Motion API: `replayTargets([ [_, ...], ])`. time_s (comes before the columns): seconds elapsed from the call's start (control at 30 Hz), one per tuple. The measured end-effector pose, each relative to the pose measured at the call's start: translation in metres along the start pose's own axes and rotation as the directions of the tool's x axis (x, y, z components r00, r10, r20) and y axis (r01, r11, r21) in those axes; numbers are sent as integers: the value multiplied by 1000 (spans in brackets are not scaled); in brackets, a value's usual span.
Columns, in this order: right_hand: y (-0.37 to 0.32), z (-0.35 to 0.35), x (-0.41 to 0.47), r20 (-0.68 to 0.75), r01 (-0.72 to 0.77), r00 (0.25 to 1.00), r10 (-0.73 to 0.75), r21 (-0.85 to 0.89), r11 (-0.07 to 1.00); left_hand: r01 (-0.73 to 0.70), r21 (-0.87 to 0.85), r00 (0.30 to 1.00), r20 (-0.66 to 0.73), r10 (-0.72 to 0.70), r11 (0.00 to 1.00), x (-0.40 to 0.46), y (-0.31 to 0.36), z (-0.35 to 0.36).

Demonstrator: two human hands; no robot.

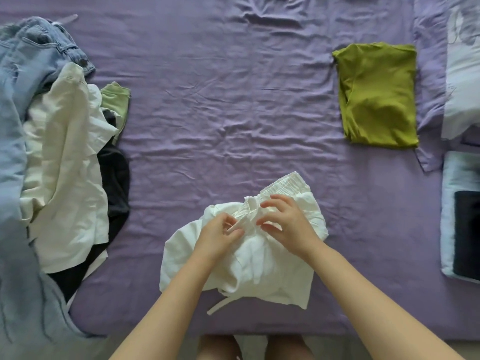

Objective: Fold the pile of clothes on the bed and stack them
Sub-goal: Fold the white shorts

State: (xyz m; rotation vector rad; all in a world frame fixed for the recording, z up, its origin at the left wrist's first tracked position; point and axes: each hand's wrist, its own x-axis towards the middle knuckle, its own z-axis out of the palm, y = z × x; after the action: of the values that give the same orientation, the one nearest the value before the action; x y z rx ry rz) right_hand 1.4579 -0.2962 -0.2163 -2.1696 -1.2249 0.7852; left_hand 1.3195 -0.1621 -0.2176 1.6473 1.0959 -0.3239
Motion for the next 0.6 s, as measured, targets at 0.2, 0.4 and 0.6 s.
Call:
replayTargets([
  [0.2,12,11,-10,30,-124,992,123,24,992,-289,479,956,102,275,828,1,17,2],
  [0.4,20,18,-13,74,-202,976,203,-22,979,-347,549,926,329,185,760,11,31,14],
  [0.6,22,1,-7,241,-344,928,285,256,903,-307,579,944,285,165,755,21,30,19],
])
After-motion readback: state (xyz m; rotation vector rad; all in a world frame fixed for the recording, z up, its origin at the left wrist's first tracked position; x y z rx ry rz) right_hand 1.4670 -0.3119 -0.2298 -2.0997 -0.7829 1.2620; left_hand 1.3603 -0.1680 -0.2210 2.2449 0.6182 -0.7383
